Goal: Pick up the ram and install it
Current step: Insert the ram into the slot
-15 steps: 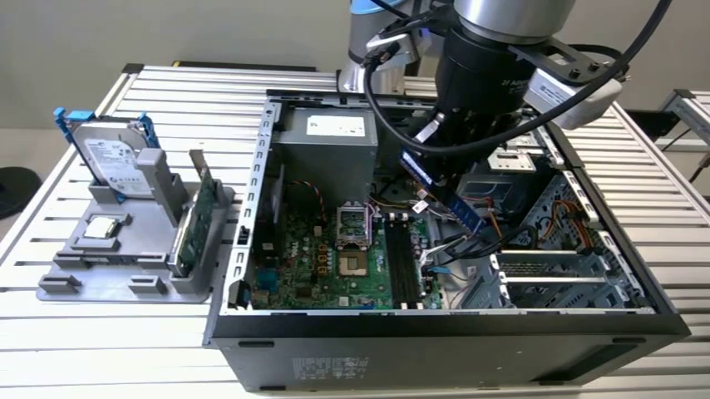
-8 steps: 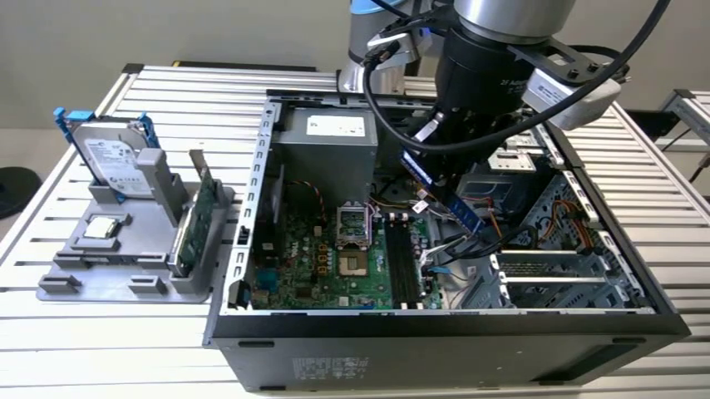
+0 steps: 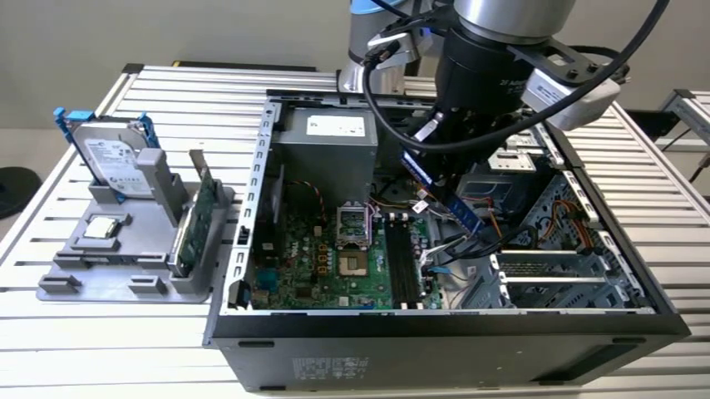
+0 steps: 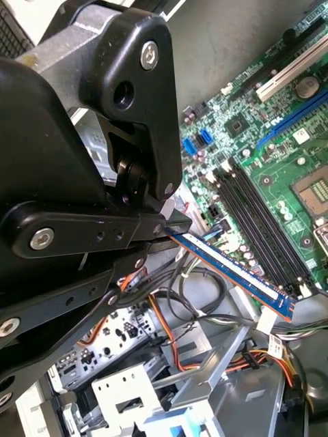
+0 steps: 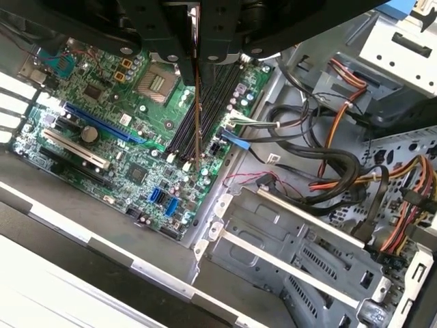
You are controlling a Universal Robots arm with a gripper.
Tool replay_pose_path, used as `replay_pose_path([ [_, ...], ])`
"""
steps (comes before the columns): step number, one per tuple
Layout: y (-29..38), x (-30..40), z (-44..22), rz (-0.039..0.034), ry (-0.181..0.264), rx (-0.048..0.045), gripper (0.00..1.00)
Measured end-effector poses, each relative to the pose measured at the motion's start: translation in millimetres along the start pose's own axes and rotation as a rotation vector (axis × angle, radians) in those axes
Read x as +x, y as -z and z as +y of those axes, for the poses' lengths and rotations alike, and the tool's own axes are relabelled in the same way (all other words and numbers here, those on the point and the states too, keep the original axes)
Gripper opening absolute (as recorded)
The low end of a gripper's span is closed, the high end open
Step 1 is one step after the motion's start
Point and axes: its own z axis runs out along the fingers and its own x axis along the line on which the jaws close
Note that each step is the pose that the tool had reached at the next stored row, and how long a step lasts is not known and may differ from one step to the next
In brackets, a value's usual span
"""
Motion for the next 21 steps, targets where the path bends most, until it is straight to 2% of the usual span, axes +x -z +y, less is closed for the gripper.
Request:
replay_pose_path([
  [21,-0.8,0.0,0.0,-0.0015,-0.064,0.0009,0.0],
])
